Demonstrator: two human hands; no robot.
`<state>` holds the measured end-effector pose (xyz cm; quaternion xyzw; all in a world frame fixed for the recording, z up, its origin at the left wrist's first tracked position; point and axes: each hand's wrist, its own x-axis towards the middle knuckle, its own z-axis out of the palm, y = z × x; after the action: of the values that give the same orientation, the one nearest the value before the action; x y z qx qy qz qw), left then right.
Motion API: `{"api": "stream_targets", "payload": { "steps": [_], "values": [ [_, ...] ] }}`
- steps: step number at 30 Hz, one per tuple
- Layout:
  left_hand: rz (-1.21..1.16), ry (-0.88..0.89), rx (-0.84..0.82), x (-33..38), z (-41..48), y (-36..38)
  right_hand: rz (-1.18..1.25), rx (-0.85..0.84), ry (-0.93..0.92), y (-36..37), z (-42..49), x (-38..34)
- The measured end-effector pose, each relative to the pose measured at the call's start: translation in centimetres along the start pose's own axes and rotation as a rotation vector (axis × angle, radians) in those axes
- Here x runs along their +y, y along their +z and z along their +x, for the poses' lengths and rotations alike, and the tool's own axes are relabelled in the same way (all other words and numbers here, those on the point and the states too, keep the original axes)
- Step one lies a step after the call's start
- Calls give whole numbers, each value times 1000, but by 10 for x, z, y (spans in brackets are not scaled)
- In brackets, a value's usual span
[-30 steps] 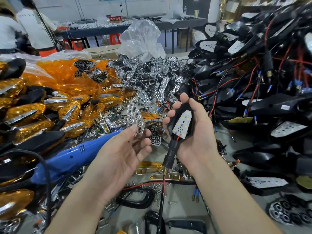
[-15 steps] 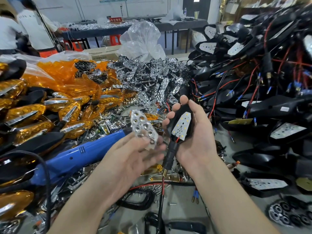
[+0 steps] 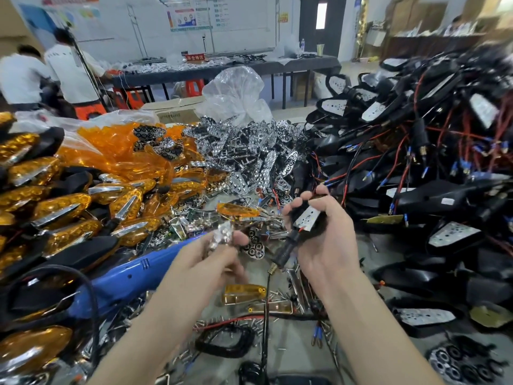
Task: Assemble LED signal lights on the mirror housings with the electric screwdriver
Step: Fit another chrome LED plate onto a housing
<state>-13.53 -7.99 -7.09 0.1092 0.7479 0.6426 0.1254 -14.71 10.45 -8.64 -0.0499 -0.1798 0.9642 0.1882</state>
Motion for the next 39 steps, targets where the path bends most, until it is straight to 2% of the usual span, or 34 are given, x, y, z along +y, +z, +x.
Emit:
{"api": "stream_targets", "payload": {
  "steps": [3,8,12,14,18,20,23,27,29,31,34,39],
  "values": [
    [260,-1,-98,0,-14,2,29,-11,6,0,0,-1],
    [277,-76,-212,1,-28,3,55,10,-7,1,0,-1],
    [260,-77,-180,-2,-29,9,81,29,-19,3,-1,-2],
    [193,-80,-161,1,-28,14,110,43,-26,8,-1,-5],
    [-156,-162,-140,12,-17,29,129,48,-75,20,1,-22],
    [-212,-165,-160,27,-9,44,114,63,-113,31,5,-38],
    [-184,-47,-192,58,9,75,67,20,-208,56,17,-73],
    [-219,140,-207,114,41,127,-161,-60,-265,90,30,-128],
    [-240,245,-149,153,71,158,-344,-31,-287,101,35,-155],
    [-147,338,-141,194,103,188,-535,51,-402,104,38,-179],
    [-108,254,-196,237,133,214,-784,271,-623,97,30,-204],
    [16,238,-101,212,147,190,-1171,174,-776,65,20,-197]
  ]
}}
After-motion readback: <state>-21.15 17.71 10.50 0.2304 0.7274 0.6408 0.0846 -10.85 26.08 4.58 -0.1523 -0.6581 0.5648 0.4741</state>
